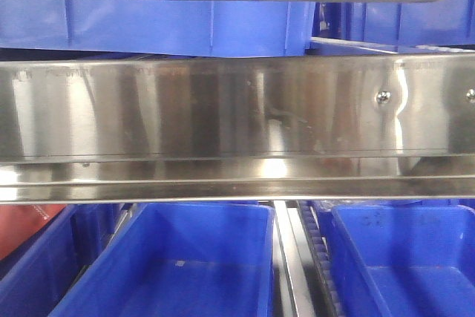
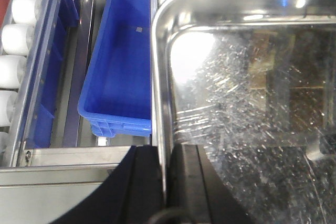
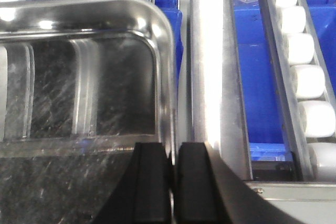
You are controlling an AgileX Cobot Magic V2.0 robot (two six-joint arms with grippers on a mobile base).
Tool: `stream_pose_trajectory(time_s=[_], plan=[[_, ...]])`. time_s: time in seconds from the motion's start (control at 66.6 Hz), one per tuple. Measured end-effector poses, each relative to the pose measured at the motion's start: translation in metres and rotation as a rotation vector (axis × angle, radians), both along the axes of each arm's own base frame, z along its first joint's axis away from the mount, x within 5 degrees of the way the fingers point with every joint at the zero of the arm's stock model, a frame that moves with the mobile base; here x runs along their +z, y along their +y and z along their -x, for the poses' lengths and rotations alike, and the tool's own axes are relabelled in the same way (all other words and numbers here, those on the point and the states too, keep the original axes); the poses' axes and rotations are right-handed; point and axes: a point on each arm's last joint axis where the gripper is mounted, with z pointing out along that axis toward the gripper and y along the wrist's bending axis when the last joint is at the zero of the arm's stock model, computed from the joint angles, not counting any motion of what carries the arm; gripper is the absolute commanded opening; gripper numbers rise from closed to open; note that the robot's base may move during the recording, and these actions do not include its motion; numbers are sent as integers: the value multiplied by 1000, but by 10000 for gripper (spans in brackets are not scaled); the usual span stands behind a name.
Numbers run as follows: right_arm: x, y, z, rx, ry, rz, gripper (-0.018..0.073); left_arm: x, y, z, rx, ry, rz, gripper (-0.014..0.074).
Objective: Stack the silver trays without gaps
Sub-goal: 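Lift the silver tray with both grippers up over the steel rail, then hold the tray aloft with both grippers while the base backs away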
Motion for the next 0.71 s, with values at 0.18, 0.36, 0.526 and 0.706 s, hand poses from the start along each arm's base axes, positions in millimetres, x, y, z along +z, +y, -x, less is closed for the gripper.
stream_pose_trajectory(time_s=[0.18,0.36,0.526,0.706], plan=[[0,0,0,1,-1,-1,-22,0,0,0,0,-1,-1,-16],[0,0,0,1,-1,-1,-22,0,0,0,0,-1,-1,-16],[0,0,0,1,-1,-1,-22,0,0,0,0,-3,-2,-16],[0,0,0,1,-1,-1,-22,0,0,0,0,-3,-2,-16]])
